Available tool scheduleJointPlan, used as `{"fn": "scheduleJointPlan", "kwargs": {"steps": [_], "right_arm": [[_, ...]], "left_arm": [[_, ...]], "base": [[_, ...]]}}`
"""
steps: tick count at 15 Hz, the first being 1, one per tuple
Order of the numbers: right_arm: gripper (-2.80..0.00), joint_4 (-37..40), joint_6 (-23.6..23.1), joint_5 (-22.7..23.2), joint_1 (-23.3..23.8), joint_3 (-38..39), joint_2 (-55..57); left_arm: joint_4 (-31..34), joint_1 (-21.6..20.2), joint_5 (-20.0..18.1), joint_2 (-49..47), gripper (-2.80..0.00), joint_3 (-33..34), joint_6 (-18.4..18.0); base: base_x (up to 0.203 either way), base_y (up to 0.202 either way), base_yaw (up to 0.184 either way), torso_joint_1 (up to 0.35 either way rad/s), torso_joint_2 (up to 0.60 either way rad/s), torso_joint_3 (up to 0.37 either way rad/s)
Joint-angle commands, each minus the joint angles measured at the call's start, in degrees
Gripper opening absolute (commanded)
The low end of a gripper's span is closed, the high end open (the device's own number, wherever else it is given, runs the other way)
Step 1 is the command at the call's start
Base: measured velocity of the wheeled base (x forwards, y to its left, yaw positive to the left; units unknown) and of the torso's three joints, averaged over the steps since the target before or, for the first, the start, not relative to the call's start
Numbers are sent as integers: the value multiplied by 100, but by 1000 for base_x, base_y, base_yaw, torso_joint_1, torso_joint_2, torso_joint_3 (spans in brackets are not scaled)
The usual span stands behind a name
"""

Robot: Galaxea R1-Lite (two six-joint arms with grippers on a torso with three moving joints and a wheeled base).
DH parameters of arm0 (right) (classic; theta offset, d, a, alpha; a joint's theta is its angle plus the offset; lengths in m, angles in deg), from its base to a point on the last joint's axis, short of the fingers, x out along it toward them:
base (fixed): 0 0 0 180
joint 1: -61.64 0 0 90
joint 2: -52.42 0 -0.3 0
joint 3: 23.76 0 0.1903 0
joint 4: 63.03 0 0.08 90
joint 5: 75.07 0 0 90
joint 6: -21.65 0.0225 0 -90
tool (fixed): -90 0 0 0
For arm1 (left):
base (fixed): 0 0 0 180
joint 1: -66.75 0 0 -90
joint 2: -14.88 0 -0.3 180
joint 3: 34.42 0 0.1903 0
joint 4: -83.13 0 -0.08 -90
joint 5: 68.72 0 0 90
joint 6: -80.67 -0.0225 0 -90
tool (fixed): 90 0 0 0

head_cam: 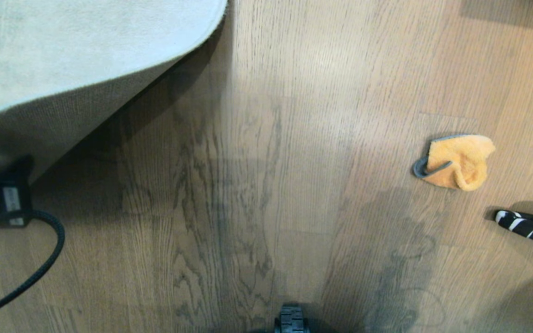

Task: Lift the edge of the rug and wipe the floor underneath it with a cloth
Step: Lift up the carpet

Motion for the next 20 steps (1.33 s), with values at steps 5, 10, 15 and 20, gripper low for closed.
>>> {"fn": "scheduleJointPlan", "kwargs": {"steps": [5, 10, 15, 20], "right_arm": [[-280, -8, 5, 0, 4, 0, -2], [-280, -8, 0, -1, -1, 0, -2], [-280, -8, -3, 1, -4, 0, -2], [-280, -4, -1, 1, 4, 0, -2]], "left_arm": [[557, -266, -479, -256, -280, 44, 6], [653, -789, -1526, -1123, -280, -141, -535], [655, -1158, -2023, -1827, -280, -759, -1601], [680, -1461, -2424, -2728, -280, -1934, -2585]], "base": [[0, 0, 0, 0, 0, 0], [0, 0, 0, 0, 0, 0], [0, 0, 0, 0, 0, 0], [0, 0, 0, 0, 0, 0]]}}
